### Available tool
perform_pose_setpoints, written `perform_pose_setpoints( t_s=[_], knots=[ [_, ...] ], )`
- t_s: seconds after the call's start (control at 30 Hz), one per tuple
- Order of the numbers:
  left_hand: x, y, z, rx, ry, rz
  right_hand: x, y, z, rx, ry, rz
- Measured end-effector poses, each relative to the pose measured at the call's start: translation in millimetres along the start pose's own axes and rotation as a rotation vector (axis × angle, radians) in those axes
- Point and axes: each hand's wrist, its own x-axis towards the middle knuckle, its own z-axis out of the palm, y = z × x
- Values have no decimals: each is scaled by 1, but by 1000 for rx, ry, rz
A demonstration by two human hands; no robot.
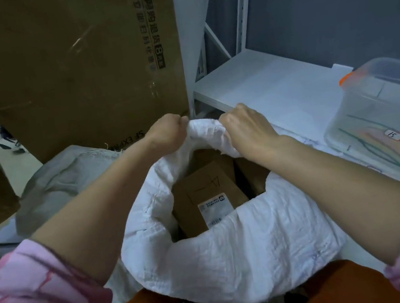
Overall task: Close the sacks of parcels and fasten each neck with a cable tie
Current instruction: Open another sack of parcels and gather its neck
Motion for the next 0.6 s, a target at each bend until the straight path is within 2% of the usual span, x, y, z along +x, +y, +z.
perform_pose_setpoints(
  t_s=[0.07,0.1,0.13,0.2,0.3,0.37,0.43,0.5,0.6],
  knots=[
    [1,-4,0,-49,-28,-53,7,7,3,163,-71,83],
    [0,-4,1,34,14,-58,11,10,2,280,-105,127],
    [0,-2,3,178,96,-27,15,13,-1,386,-142,160],
    [-5,9,8,360,236,158,22,20,-9,514,-234,191],
    [-10,23,17,382,121,440,27,31,-16,642,-322,203],
    [-8,25,21,403,95,500,26,37,-16,728,-380,227],
    [-6,25,23,448,141,491,24,41,-13,876,-405,291],
    [-2,28,26,574,179,427,22,44,-13,910,-318,324],
    [6,27,28,616,172,211,13,45,-20,530,-41,220]
  ],
)
